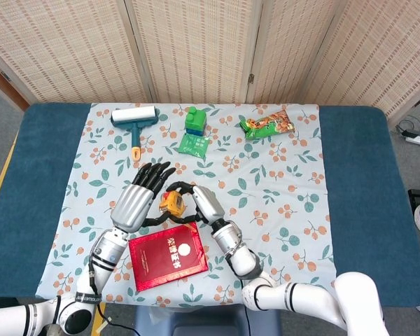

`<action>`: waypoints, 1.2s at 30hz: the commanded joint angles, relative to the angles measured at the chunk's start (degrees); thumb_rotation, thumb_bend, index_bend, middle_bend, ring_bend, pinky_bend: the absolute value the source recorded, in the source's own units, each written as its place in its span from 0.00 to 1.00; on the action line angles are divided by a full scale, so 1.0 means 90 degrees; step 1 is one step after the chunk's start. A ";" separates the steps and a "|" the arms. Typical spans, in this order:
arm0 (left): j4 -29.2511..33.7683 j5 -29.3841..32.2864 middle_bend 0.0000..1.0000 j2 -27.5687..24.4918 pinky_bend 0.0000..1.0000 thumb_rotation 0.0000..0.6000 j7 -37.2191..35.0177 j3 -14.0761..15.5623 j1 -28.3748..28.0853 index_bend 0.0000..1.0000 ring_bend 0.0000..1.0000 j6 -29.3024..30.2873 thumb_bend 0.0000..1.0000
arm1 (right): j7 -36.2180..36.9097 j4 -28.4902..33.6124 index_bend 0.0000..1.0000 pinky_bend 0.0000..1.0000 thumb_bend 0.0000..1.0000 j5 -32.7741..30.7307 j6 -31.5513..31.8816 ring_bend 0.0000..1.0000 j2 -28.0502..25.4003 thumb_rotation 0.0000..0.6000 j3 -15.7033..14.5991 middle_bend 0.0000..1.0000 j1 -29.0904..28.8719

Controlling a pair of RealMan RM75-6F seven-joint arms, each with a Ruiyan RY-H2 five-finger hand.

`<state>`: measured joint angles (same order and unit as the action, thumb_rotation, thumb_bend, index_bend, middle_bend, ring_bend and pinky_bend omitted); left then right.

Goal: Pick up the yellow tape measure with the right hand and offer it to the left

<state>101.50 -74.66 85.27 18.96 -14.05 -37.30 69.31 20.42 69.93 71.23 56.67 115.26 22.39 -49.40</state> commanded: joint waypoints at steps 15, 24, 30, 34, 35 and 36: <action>-0.0016 0.0050 0.07 -0.0079 0.00 1.00 0.0011 0.0044 -0.0002 0.07 0.05 0.0038 0.44 | -0.0035 0.0065 0.63 0.30 0.43 -0.0018 -0.0008 0.50 -0.0047 1.00 -0.0007 0.52 0.0036; 0.0008 0.0041 0.07 -0.0160 0.00 1.00 -0.0043 0.0055 0.0022 0.08 0.05 0.0081 0.49 | -0.0071 0.0061 0.63 0.31 0.43 -0.0054 -0.0020 0.50 -0.0047 1.00 0.0012 0.52 0.0036; -0.0014 0.0050 0.07 -0.0180 0.00 1.00 -0.0087 0.0080 0.0023 0.09 0.05 0.0057 0.52 | -0.0095 0.0044 0.63 0.30 0.43 -0.0071 -0.0026 0.50 -0.0023 1.00 0.0018 0.52 0.0028; -0.0027 0.0054 0.07 -0.0190 0.00 1.00 -0.0118 0.0095 0.0019 0.11 0.05 0.0035 0.55 | -0.0121 0.0025 0.63 0.30 0.43 -0.0091 -0.0024 0.50 -0.0020 1.00 0.0028 0.52 0.0031; -0.0032 0.0056 0.07 -0.0198 0.00 1.00 -0.0120 0.0103 0.0017 0.13 0.05 0.0024 0.56 | -0.0122 0.0020 0.63 0.30 0.43 -0.0100 -0.0027 0.50 -0.0021 1.00 0.0036 0.52 0.0031; -0.0034 0.0063 0.07 -0.0205 0.00 1.00 -0.0117 0.0108 0.0014 0.15 0.05 0.0012 0.56 | -0.0120 0.0018 0.63 0.30 0.43 -0.0108 -0.0030 0.50 -0.0021 1.00 0.0043 0.52 0.0030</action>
<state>101.21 -74.11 83.44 17.91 -13.10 -37.16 69.43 19.33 70.09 70.26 56.41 115.07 22.77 -49.13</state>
